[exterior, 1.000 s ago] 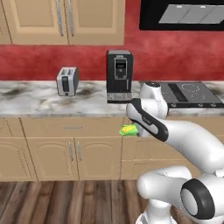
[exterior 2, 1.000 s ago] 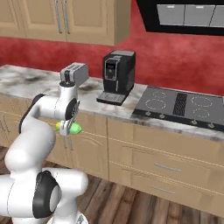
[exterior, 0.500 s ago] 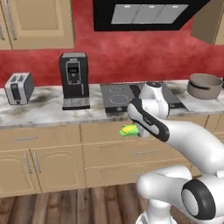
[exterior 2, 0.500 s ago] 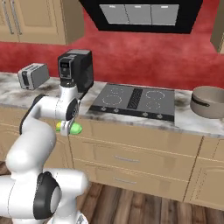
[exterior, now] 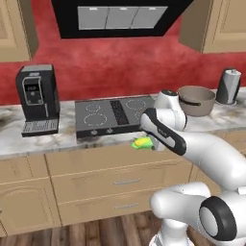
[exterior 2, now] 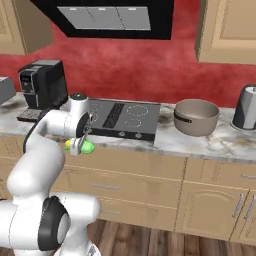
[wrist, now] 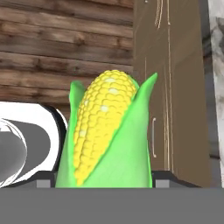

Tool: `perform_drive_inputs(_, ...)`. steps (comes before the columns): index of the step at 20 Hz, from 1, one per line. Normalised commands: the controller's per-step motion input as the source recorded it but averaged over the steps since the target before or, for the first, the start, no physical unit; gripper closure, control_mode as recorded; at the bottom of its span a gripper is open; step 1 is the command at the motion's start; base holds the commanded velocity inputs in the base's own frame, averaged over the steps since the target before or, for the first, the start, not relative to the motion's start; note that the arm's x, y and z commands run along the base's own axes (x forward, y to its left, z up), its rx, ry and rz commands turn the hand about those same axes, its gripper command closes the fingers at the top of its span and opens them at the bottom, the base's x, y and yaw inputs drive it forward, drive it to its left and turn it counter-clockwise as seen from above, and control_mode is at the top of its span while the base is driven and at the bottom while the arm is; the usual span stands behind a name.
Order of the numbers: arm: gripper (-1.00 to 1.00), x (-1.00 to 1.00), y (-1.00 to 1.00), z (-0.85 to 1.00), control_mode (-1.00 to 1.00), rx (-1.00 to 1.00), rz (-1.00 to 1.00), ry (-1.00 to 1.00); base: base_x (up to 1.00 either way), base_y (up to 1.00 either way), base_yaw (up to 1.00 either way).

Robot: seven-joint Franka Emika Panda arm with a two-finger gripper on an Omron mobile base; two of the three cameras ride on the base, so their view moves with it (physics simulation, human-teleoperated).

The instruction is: Turn on the sink faucet. Then move the corn from the counter to the sink. Turn off the sink. Move the vegetable from the sink to the pot next to the stove. Finally move the pot to the front left burner.

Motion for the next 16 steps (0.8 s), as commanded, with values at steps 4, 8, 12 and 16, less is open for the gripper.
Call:
perform_drive_inputs(4,1.0,0.0,0.0,0.0,1.0,0.0,0.0,0.0,0.55,-0.65,-0.12)
perform_drive_inputs(8,1.0,0.0,0.0,0.0,1.0,0.0,0.0,0.0,0.52,-0.62,-0.11)
perform_drive_inputs(12,1.0,0.0,0.0,0.0,1.0,0.0,0.0,0.0,0.53,-0.48,-0.09)
perform_drive_inputs(16,1.0,0.0,0.0,0.0,1.0,0.0,0.0,0.0,0.56,-0.28,-0.04)
